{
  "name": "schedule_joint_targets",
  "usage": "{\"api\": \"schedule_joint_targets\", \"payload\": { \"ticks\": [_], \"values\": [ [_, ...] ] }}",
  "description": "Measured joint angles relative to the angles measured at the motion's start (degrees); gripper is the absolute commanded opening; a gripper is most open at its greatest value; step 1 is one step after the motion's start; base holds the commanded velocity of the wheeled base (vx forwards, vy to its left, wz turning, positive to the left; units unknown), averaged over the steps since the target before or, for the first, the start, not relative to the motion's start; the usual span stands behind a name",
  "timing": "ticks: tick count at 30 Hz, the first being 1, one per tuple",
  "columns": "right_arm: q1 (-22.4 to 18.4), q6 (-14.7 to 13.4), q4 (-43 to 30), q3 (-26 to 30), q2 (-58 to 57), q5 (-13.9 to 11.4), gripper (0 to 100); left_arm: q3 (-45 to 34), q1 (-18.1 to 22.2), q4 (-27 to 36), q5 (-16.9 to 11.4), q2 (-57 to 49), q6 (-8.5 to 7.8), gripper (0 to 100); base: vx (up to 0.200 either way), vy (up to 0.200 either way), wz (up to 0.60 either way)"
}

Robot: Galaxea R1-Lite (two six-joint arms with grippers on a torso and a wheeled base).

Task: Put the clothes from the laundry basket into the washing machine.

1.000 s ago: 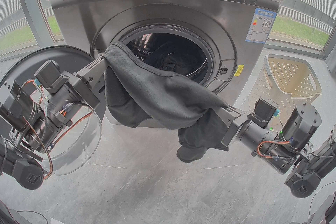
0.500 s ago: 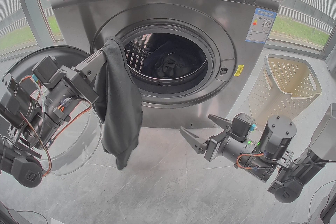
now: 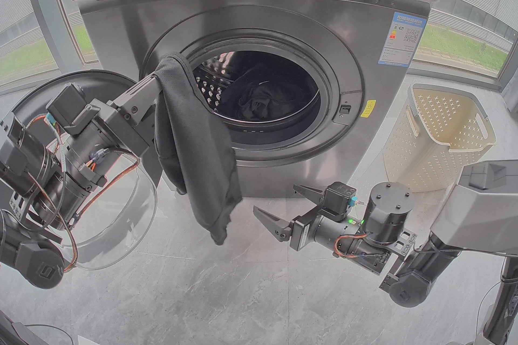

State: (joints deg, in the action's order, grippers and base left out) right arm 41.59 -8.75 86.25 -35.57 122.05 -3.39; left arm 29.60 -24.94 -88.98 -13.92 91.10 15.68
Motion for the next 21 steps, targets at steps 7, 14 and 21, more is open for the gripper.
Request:
{"api": "schedule_joint_targets", "payload": {
  "ticks": [7, 14, 21],
  "values": [
    [-2.46, 0.84, 0.32, -3.51, 4.41, -1.28, 100, -0.06, 0.0, 0.0, -0.04, -0.01, 0.02, 0, 0.0, 0.0, 0.0],
    [-2.57, 1.32, 1.45, -4.72, 6.08, -2.46, 100, -0.13, -0.11, 0.0, -0.06, 0.02, 0.02, 0, 0.0, 0.0, 0.0],
    [0.88, 1.29, 2.11, -5.27, 8.41, -3.36, 100, -0.33, -0.11, 0.0, 0.02, -0.01, 0.05, 0, 0.0, 0.0, 0.0]
  ]
}}
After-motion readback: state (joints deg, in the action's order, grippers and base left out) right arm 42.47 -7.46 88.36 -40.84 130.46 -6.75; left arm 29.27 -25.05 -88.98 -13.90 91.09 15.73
